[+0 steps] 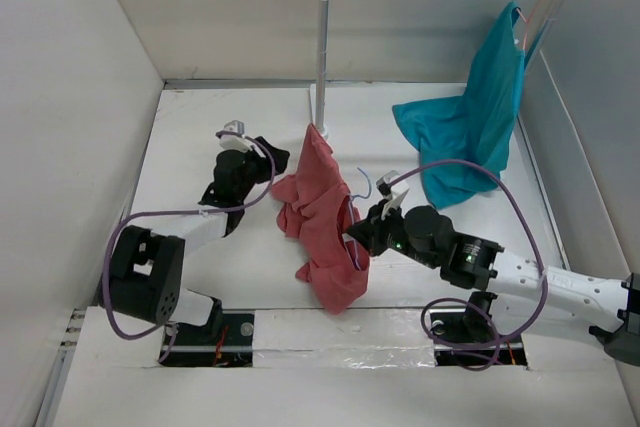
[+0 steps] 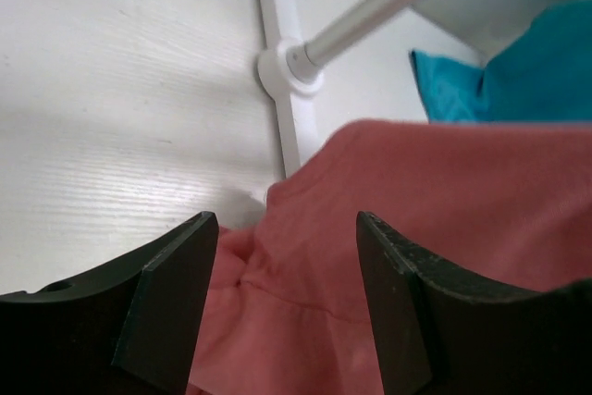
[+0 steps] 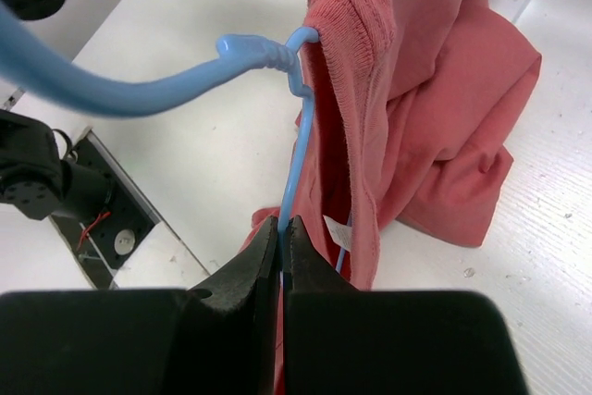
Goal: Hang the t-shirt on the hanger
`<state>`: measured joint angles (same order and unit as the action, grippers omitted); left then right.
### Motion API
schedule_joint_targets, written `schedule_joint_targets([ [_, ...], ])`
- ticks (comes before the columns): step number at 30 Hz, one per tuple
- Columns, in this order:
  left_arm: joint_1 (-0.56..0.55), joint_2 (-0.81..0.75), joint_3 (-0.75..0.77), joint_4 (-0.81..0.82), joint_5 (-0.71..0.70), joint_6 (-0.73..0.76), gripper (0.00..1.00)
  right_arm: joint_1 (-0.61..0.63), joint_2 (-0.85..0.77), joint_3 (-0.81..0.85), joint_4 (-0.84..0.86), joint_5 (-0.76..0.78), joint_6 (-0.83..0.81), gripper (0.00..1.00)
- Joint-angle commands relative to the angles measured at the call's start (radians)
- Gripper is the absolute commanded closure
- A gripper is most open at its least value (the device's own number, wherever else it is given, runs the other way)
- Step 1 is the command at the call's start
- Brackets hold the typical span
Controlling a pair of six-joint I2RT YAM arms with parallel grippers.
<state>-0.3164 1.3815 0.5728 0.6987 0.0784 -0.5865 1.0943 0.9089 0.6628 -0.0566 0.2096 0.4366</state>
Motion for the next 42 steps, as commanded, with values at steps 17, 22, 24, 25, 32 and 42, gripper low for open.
schedule_joint_targets([
  [17, 0.180, 0.237, 0.041, 0.312, 0.460, -0.641, 0.26, -0.013, -0.042, -0.025, 0.009, -0.260, -0.147, 1.00],
  [22, 0.198, 0.232, -0.049, 0.485, 0.459, -0.723, 0.24, -0.013, -0.053, -0.022, -0.009, -0.260, -0.167, 1.00],
  [24, 0.198, 0.243, -0.041, 0.502, 0.469, -0.740, 0.20, -0.013, -0.050, -0.022, -0.002, -0.269, -0.157, 1.00],
  [25, 0.198, 0.254, -0.013, 0.501, 0.480, -0.739, 0.19, -0.013, -0.044, -0.023, 0.017, -0.276, -0.156, 1.00],
  [32, 0.198, 0.355, 0.050, 0.651, 0.546, -0.837, 0.17, -0.013, -0.018, -0.015, 0.040, -0.305, -0.156, 1.00],
  [42, 0.166, 0.393, 0.113, 0.666, 0.587, -0.832, 0.26, -0.013, 0.005, -0.003, 0.072, -0.312, -0.160, 1.00],
])
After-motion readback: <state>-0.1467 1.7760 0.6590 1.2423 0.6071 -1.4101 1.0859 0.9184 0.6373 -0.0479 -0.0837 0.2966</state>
